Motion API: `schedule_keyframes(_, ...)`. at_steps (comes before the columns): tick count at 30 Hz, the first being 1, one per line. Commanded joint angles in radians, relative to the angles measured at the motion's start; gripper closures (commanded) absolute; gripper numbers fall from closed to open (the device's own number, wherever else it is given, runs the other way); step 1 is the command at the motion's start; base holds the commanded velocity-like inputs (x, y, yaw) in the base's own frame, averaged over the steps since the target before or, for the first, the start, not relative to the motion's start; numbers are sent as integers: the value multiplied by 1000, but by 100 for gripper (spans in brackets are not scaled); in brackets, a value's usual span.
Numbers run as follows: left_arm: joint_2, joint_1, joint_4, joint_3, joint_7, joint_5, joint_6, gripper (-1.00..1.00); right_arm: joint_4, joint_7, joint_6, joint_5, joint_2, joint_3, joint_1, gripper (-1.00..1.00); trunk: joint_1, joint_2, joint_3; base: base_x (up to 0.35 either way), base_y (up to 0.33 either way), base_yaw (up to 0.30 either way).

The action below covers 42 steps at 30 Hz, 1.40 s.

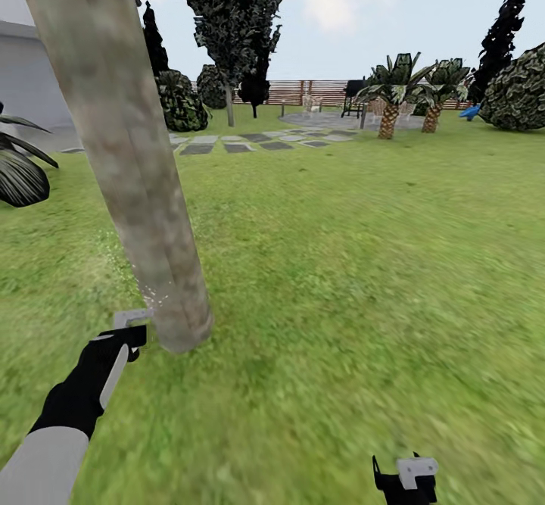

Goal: In the garden, pick up the pesticide atomizer on the floor and spray pesticide onto both trees until each tree trunk is fully covered.

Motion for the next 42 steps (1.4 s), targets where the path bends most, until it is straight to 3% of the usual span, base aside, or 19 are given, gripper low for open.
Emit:
schedule_keyframes(1, -19, -4, -1, -19, -1, -2, 2, 100, -1, 0, 0, 0, 0, 0, 0, -100, 0, 0, 0, 0, 0, 0)
schedule_keyframes(3, -45, -12, -1, -59, 1, 1, 2, 100, -1, 0, 0, 0, 0, -1, 0, -100, 0, 0, 0, 0, 0, 0)
schedule_keyframes(5, -49, -31, -1, -73, 0, 3, 9, 100, -1, 1, 0, 0, 0, -1, 0, -100, 0, 0, 0, 0, 0, 0)
schedule_keyframes(8, -27, -39, 1, -70, 0, 1, 38, 100, -1, 1, 0, 0, 0, -1, 0, -100, 0, 0, 0, 0, 0, 0)
schedule_keyframes(10, 18, -40, 1, -69, -2, 4, 46, 100, -1, 1, 0, 0, 0, -1, 0, -100, 0, 0, 0, 0, 0, 0)
schedule_keyframes(12, 34, -39, 1, -72, -23, 4, 48, 100, -1, 1, 0, 1, 0, -1, 0, -100, 0, 0, 0, 0, 0, 0)
schedule_keyframes(18, -1, -67, -14, -77, -38, 5, 98, 100, -1, 1, 0, 1, 0, -1, 0, -100, 0, 0, 0, 0, 0, 0)
schedule_keyframes(21, 15, -85, -11, -72, -42, 1, 121, 100, -1, 1, 0, 0, 0, -1, 0, -100, 0, 0, 0, 0, 0, 0)
schedule_keyframes(25, 68, -78, -8, -71, -44, 4, 119, 100, -1, 2, 0, -1, 1, 0, 0, -100, 0, 0, 0, 0, 0, 0)
schedule_keyframes(36, 57, -78, -17, -71, -44, 5, 114, 100, -1, 2, 0, -1, 1, 0, 0, -100, 0, 0, 0, 244, -96, 154)
schedule_keyframes(39, 68, -79, -17, -70, -80, 2, 115, 100, -1, 2, 0, 0, 1, 0, 0, -100, 0, 0, 0, 51, -9, 11)
schedule_keyframes(42, 97, -89, -17, -72, -125, 2, 122, 100, -1, 2, 0, 1, 1, 0, 0, -100, 0, 0, 0, 3, -1, 1)
